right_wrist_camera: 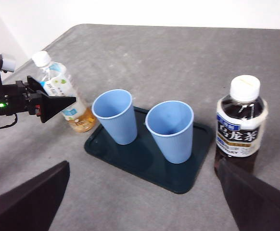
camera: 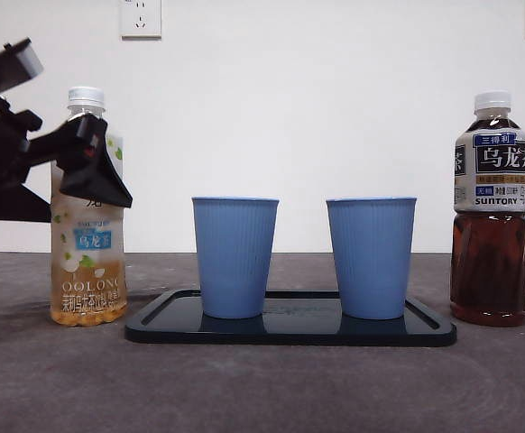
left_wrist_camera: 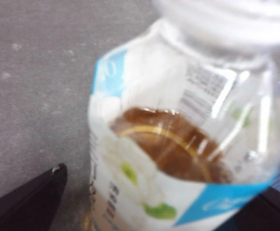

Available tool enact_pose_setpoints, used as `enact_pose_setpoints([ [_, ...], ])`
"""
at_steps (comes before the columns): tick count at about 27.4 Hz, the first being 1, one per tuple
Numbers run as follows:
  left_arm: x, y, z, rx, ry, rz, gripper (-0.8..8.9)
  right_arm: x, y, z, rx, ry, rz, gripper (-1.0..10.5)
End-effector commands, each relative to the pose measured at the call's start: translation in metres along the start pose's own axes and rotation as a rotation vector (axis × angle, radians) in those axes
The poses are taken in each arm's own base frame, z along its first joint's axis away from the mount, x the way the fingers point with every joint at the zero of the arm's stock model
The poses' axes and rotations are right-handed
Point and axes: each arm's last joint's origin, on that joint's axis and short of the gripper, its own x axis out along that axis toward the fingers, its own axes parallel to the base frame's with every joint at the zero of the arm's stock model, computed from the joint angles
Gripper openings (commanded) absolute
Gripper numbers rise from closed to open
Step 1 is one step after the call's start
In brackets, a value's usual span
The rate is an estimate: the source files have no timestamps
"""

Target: Pour the drink into the cup

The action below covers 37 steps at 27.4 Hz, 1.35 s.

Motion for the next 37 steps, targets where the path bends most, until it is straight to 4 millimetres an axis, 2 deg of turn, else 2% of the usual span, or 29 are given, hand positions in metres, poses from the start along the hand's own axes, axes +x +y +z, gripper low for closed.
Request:
enact_pose_setpoints([
  [1,0.006,0.0,-0.002,-0.002,-0.006,-0.002,4.97,-0.002,0.001,0.004,-0.018,-0.021,-0.009,4.9],
  [3,0.007,0.0,-0.003,-0.009,-0.005,-0.001,4.83,-0.002,0.001,0.004,-0.018,-0.021,-0.009,5.0],
  [7,0.007,0.0,-0.003,-0.011,-0.01,-0.002,3.35,-0.002,0.001,0.004,-0.017,-0.021,-0.011,4.9],
  [13,0.007,0.0,0.001,-0.005,-0.045,-0.005,2.4,-0.002,0.001,0.004,-0.014,-0.021,-0.011,5.0],
  [22,-0.001,-0.004,0.009,0.002,-0.084,-0.015,2.35,-0.002,0.001,0.004,-0.013,-0.021,-0.011,4.9],
  [30,-0.035,-0.016,0.028,0.006,-0.083,-0.038,2.35,-0.002,0.001,0.004,-0.009,-0.021,-0.011,5.0],
  [37,-0.06,-0.028,0.054,0.082,0.088,-0.041,2.36,-0.002,0.001,0.004,-0.009,-0.021,-0.011,4.9],
])
